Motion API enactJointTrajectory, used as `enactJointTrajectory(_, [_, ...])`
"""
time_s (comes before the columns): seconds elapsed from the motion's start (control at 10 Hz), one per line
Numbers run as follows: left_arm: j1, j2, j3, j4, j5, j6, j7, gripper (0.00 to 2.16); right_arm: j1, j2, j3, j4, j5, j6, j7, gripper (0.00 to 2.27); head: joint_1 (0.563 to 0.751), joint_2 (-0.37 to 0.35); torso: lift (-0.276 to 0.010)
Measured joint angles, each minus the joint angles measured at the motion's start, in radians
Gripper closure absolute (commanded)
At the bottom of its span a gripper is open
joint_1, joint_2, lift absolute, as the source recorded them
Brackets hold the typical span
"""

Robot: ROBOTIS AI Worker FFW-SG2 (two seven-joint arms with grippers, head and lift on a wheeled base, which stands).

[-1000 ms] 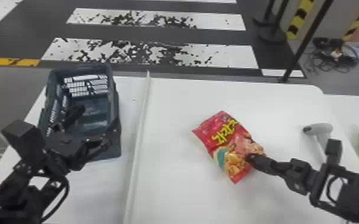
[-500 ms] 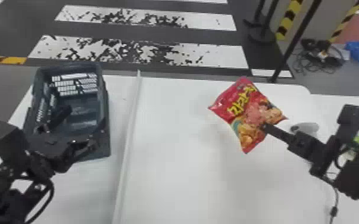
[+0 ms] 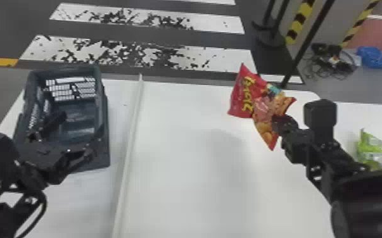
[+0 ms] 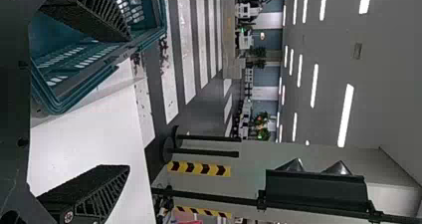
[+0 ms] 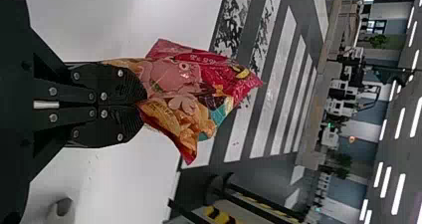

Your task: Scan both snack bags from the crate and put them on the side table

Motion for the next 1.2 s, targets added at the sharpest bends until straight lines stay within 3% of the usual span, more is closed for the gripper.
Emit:
enactJointTrajectory(0.2, [-0.001, 0.002, 0.001, 0.003, 0.000, 0.000, -0.004, 0.08, 0.037, -0.078, 0.209, 0.082, 0.343, -0.127, -0.155, 2.26, 0.695, -0.065, -0.087])
enactJointTrajectory(0.4, [-0.002, 0.003, 0.002, 0.006, 0.000, 0.000, -0.006, 0.08, 0.037, -0.161, 0.401, 0.191, 0.656, -0.064, -0.267, 2.26, 0.695, -0.053, -0.087])
enactJointTrajectory(0.5, [-0.004, 0.003, 0.002, 0.007, 0.000, 0.000, -0.006, 0.08, 0.031, -0.188, 0.480, 0.245, 0.795, -0.001, -0.279, 2.26, 0.695, -0.058, -0.087])
enactJointTrajectory(0.6, [-0.006, 0.003, 0.002, 0.008, 0.000, 0.000, -0.006, 0.08, 0.025, -0.204, 0.540, 0.290, 0.892, 0.061, -0.269, 1.94, 0.695, -0.063, -0.087])
enactJointTrajectory(0.7, [-0.008, 0.003, 0.001, 0.009, 0.000, 0.000, -0.006, 0.08, 0.022, -0.214, 0.575, 0.308, 0.939, 0.099, -0.234, 1.32, 0.695, -0.065, -0.087])
enactJointTrajectory(0.8, [-0.008, 0.003, 0.001, 0.009, 0.000, 0.000, -0.007, 0.08, 0.026, -0.226, 0.602, 0.307, 0.963, 0.112, -0.191, 0.31, 0.695, -0.062, -0.087])
enactJointTrajectory(0.9, [-0.006, 0.003, 0.002, 0.010, 0.000, 0.001, -0.008, 0.08, 0.039, -0.235, 0.608, 0.283, 0.957, 0.107, -0.176, 0.00, 0.695, -0.052, -0.087])
enactJointTrajectory(1.0, [-0.006, 0.003, 0.003, 0.010, 0.000, 0.001, -0.008, 0.08, 0.056, -0.246, 0.601, 0.233, 0.916, 0.098, -0.144, 0.01, 0.695, -0.038, -0.087])
enactJointTrajectory(1.2, [-0.005, 0.004, 0.004, 0.010, 0.000, 0.001, -0.008, 0.08, 0.105, -0.268, 0.514, 0.075, 0.713, 0.064, 0.003, 0.05, 0.695, -0.008, -0.087])
